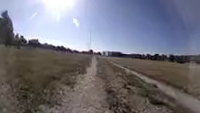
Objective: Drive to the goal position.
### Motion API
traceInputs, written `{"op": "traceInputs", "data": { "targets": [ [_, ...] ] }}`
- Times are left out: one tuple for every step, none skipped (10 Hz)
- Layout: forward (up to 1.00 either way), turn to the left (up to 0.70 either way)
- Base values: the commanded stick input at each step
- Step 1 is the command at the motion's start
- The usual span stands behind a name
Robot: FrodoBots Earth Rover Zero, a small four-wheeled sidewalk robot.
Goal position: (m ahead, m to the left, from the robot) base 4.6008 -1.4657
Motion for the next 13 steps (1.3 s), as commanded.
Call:
{"op": "traceInputs", "data": {
  "targets": [
    [0.50, 0.00],
    [0.50, 0.00],
    [0.50, 0.00],
    [0.50, 0.00],
    [0.50, 0.00],
    [0.50, 0.00],
    [0.50, 0.00],
    [0.50, 0.00],
    [0.50, 0.00],
    [0.50, 0.00],
    [0.50, 0.00],
    [0.50, 0.00],
    [0.50, 0.00]
  ]
}}
